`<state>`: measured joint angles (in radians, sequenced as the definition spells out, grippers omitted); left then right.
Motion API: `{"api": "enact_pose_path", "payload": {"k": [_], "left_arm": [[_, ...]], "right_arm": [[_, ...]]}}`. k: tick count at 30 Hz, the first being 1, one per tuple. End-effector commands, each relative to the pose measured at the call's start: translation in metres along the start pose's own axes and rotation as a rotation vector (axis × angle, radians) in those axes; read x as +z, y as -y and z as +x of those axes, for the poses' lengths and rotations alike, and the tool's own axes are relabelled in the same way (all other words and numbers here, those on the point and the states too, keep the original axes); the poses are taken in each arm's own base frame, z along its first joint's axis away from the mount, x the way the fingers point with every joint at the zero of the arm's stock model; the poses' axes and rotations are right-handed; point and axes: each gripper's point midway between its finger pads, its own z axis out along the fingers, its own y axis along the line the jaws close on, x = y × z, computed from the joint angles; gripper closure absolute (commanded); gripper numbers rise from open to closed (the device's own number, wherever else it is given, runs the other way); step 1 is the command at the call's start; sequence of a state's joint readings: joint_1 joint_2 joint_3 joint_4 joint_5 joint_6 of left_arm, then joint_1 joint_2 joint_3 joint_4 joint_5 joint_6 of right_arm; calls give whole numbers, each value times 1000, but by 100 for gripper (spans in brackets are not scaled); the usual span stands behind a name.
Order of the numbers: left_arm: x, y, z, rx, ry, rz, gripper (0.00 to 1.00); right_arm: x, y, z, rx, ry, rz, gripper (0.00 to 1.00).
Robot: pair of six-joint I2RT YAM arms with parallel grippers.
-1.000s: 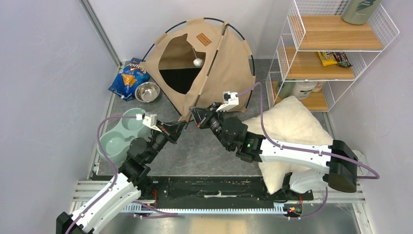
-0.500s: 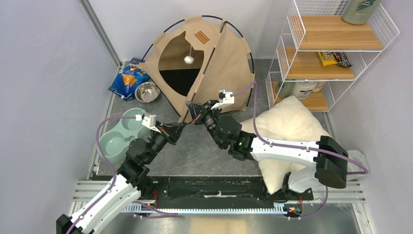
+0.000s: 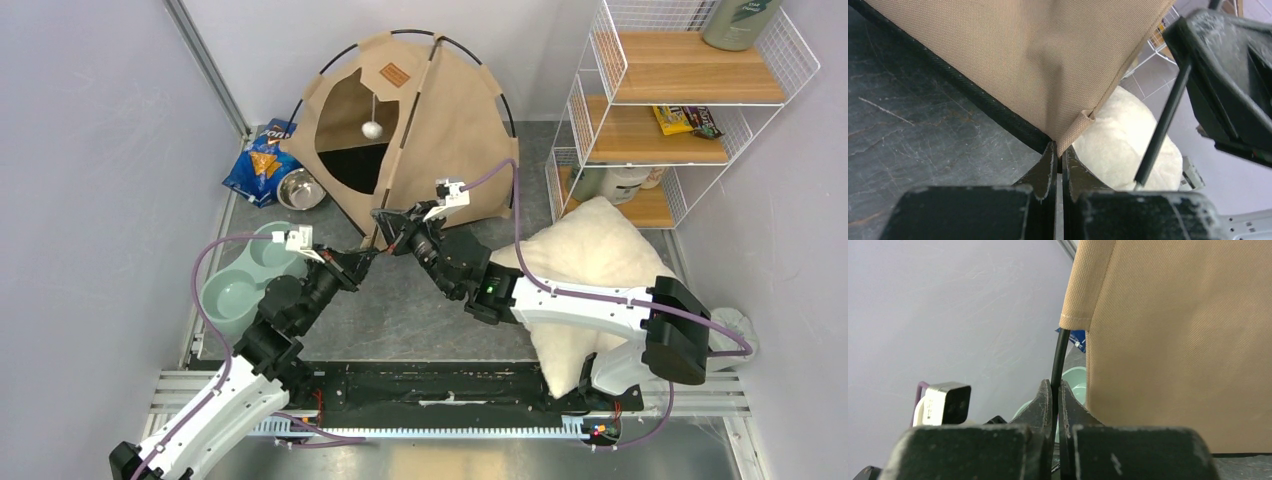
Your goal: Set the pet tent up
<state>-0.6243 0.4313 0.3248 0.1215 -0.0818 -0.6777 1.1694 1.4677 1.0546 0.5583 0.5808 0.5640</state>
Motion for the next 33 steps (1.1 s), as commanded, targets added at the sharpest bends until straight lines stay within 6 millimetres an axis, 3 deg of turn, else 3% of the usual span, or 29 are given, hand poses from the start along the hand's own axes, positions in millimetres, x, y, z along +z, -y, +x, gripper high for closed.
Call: {"api": "enact_pose_path", "payload": {"k": [1, 7, 12, 16, 22, 26, 33], "left_arm": [[1, 14, -17, -154, 5, -39, 98], [3, 29, -29, -186, 7, -14, 98], [1, 30, -32, -189, 15, -12, 98], [0, 29, -24, -200, -9, -4, 98], [-4, 23, -23, -188, -8, -28, 98], [-3, 20, -18, -183, -22, -37, 98], [-4, 18, -11, -151, -57, -39, 98]], "right_arm": [[8, -12, 0, -44, 2, -20, 100], [9, -13, 32, -77, -62, -24, 100], [-2, -9, 53, -118, -108, -20, 99], [-13, -8, 59, -156, -167, -41, 75], [-34, -10, 70, -199, -279, -110, 57], [-45, -16, 74, -170, -317, -164, 54], [-52, -11, 82, -155, -323, -182, 57]]}}
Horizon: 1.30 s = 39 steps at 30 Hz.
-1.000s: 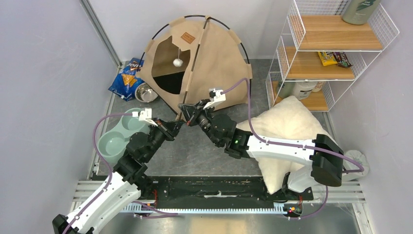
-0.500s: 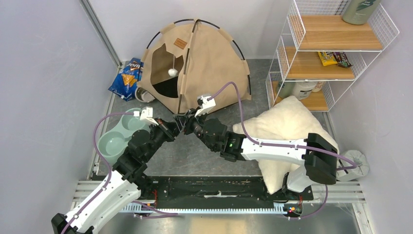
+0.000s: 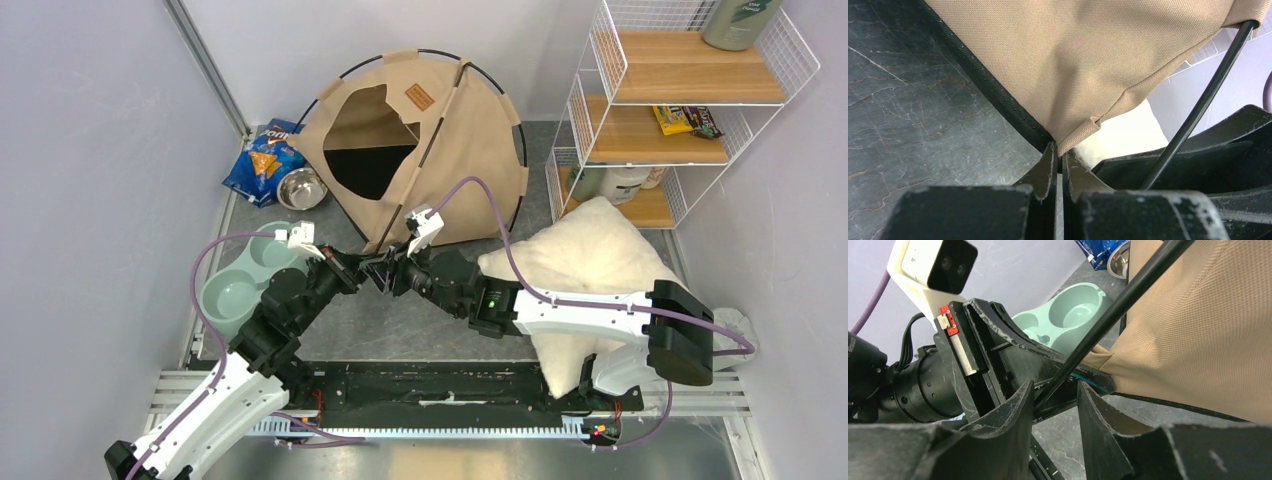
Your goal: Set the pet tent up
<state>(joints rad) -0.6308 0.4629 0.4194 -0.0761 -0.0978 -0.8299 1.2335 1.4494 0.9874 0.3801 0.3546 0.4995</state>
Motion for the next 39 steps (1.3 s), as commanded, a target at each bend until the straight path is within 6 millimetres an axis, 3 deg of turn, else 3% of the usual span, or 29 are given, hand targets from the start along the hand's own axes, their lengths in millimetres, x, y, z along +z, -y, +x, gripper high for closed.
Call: {"api": "enact_pose_path", "payload": {"k": [1, 12, 13, 15, 16, 21, 30, 39], "left_arm": [[-3, 21, -14, -3, 25, 59, 98], [-4, 18, -10, 18, 8, 55, 98], [-4, 18, -10, 20, 6, 54, 98], [-4, 17, -9, 26, 3, 52, 98], [-4, 15, -8, 29, 2, 49, 98], [-10, 13, -2, 118, -8, 81, 98], [-21, -4, 15, 235, -12, 118, 98], [-19, -7, 16, 258, -7, 122, 98]], "right_arm": [[-7, -5, 0, 8, 8, -37, 59], [0, -5, -1, 22, 35, -31, 73], [0, -4, -2, 26, 41, -26, 78], [-1, -2, -5, 34, 57, -16, 97], [-2, 0, -7, 40, 68, -3, 100], [-12, 18, -31, 113, 193, 76, 100], [-31, 21, -84, 202, 448, 70, 100], [-25, 23, -104, 251, 567, 95, 100]]}}
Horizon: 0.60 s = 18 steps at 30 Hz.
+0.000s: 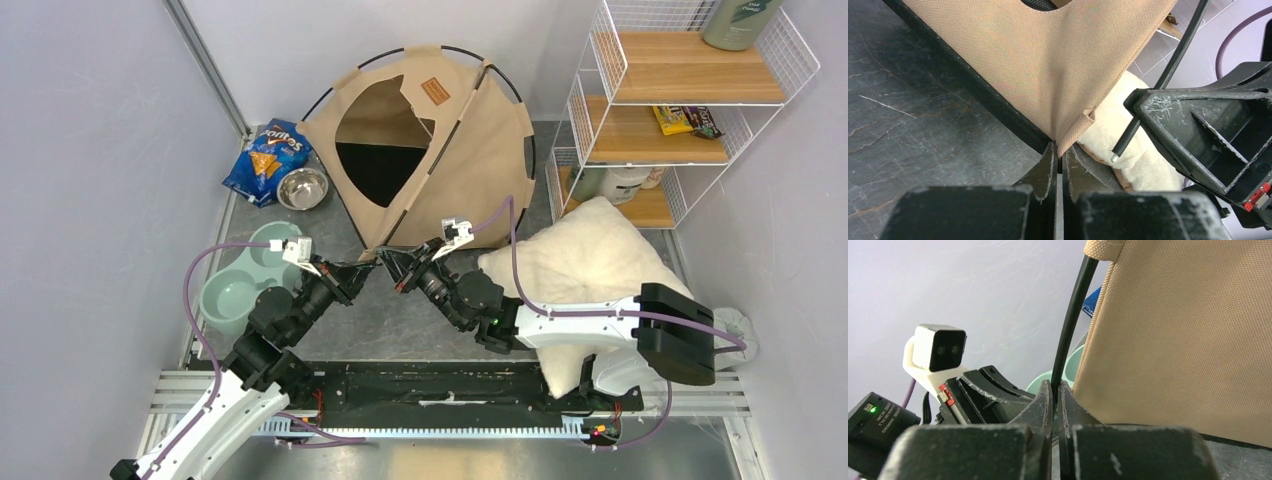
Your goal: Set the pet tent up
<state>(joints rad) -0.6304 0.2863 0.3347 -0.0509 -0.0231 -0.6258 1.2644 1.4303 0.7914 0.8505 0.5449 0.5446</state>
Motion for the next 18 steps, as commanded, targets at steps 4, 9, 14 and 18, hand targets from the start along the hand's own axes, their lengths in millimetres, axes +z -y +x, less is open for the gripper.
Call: {"api": "enact_pose_path", "payload": {"k": [4, 9, 14, 18], "left_arm": [[-2, -10, 18, 57, -58, -11, 98], [-4, -15, 19, 49, -56, -36, 98], [-8, -18, 15, 50, -33, -52, 98], [-9, -19, 15, 47, -28, -52, 98]], "right_arm": [[17, 2, -76, 86, 299, 87, 100], [22, -1, -85, 98, 343, 95, 100], [23, 8, -90, 90, 387, 145, 100], [24, 10, -91, 91, 403, 160, 100]]}}
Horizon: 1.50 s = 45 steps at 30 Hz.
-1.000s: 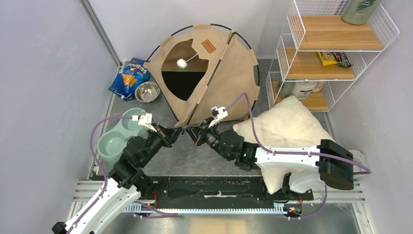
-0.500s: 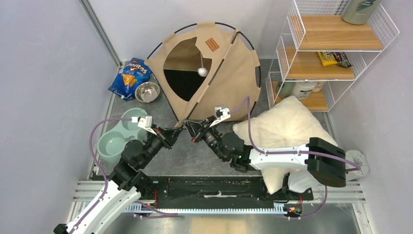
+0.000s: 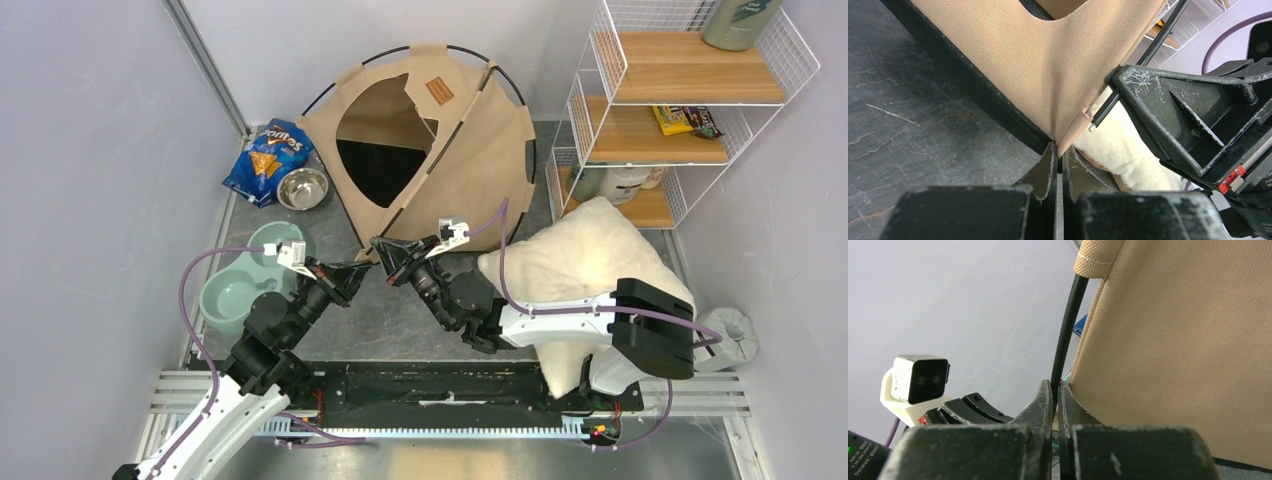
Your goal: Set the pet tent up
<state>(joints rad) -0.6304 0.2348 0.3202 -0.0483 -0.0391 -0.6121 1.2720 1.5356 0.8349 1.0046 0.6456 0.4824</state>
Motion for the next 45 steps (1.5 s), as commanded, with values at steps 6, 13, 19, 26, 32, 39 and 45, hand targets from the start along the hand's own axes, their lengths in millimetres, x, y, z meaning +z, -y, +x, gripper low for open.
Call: {"api": "enact_pose_path", "payload": {"k": [6, 13, 19, 26, 32, 39, 45], "left_arm": [[-4, -21, 22, 31, -72, -73, 98], [-4, -23, 24, 25, -76, -84, 98], [-4, -23, 25, 18, -81, -87, 98], [-4, -23, 22, 20, -75, -92, 98], [-3, -24, 22, 21, -74, -99, 98], [-3, -24, 20, 19, -71, -100, 98], [-2, -23, 18, 18, -68, -103, 98]], "right_arm": [[26, -4, -84, 85, 280, 97, 100], [26, -2, -89, 102, 302, 121, 100], [26, 7, -86, 84, 297, 168, 100], [24, 19, -70, 44, 263, 196, 100], [18, 24, -64, 41, 231, 198, 100], [13, 32, -54, 24, 193, 211, 100], [16, 30, -44, 14, 157, 201, 100]]}}
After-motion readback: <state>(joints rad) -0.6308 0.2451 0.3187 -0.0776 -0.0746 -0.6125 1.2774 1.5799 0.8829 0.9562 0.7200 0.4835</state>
